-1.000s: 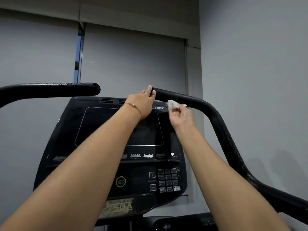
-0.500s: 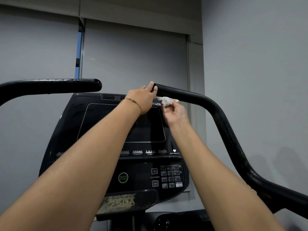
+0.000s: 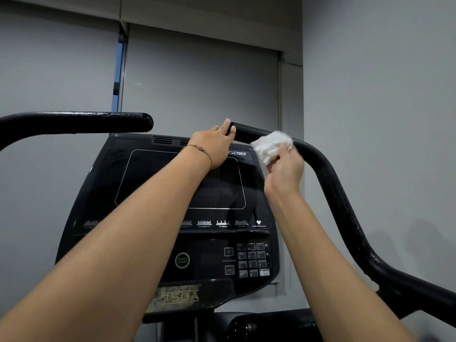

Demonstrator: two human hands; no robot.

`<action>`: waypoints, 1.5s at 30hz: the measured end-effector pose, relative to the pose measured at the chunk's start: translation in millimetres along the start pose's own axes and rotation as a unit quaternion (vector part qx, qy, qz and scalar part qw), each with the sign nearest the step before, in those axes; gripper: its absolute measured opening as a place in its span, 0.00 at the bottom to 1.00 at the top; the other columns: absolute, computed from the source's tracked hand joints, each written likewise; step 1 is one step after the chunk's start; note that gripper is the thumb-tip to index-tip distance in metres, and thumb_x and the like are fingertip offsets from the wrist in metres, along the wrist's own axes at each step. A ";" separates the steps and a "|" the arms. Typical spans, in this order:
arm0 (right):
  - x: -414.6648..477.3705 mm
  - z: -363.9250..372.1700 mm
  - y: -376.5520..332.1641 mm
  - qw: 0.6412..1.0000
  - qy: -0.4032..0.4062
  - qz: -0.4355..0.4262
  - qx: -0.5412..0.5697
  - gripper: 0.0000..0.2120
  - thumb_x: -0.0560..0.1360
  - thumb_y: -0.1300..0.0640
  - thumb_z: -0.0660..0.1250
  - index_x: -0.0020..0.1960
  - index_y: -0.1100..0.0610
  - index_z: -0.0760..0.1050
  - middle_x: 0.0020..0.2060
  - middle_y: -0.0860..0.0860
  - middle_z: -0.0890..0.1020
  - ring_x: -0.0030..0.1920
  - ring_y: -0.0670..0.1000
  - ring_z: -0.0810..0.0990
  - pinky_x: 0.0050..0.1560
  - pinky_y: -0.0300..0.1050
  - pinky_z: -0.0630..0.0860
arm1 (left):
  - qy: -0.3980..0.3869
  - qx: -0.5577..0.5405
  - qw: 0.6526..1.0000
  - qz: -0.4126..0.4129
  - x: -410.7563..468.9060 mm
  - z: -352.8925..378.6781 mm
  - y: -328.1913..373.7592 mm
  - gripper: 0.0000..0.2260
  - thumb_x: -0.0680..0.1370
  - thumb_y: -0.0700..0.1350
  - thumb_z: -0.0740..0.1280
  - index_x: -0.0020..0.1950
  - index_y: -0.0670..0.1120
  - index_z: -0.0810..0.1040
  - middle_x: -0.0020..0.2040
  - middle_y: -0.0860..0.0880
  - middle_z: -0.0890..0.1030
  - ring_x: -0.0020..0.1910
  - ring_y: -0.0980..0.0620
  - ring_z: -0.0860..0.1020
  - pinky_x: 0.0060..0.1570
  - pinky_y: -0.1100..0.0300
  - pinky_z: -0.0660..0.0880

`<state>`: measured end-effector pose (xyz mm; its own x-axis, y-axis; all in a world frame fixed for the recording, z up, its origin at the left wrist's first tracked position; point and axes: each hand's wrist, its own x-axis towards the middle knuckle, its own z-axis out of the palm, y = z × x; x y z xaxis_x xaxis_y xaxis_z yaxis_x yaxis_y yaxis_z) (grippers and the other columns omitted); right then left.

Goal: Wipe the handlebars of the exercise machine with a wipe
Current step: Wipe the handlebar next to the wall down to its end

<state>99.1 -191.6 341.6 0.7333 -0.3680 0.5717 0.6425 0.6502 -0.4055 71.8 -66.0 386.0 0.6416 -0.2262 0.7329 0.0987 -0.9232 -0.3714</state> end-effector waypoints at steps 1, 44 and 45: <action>-0.9 2.5 -5.5 0.989 -0.018 -0.102 -0.104 0.12 0.81 0.62 0.53 0.56 0.61 0.74 0.46 0.52 0.79 0.46 0.47 0.78 0.51 0.38 0.74 | 0.002 0.000 1.000 -0.002 -0.1 -0.2 0.3 0.27 0.79 0.34 0.49 0.77 0.46 0.46 0.78 0.48 0.44 0.75 0.48 0.55 0.59 0.49 0.71; 57.1 -84.7 -42.7 0.502 -0.162 -0.204 -0.824 0.28 0.77 0.71 0.47 0.75 0.65 0.43 0.75 0.59 0.49 0.76 0.56 0.48 0.73 0.44 0.47 | 0.025 0.075 0.997 0.024 18.2 0.7 61.6 0.24 0.81 0.41 0.51 0.77 0.42 0.49 0.77 0.42 0.47 0.76 0.42 0.50 0.73 0.49 0.53; 59.1 -81.6 -43.5 0.509 -0.164 -0.205 -0.819 0.28 0.77 0.71 0.47 0.75 0.65 0.43 0.75 0.59 0.49 0.76 0.55 0.48 0.73 0.44 0.48 | 0.022 0.076 0.997 0.024 18.8 -0.2 62.2 0.24 0.81 0.41 0.51 0.77 0.42 0.49 0.77 0.42 0.47 0.75 0.42 0.50 0.73 0.49 0.53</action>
<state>132.7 -295.9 334.9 0.5581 0.0565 0.8278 0.2468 -0.9638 -0.1006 89.8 -127.8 376.9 0.6145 -0.2858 0.7354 0.1848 -0.8540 -0.4863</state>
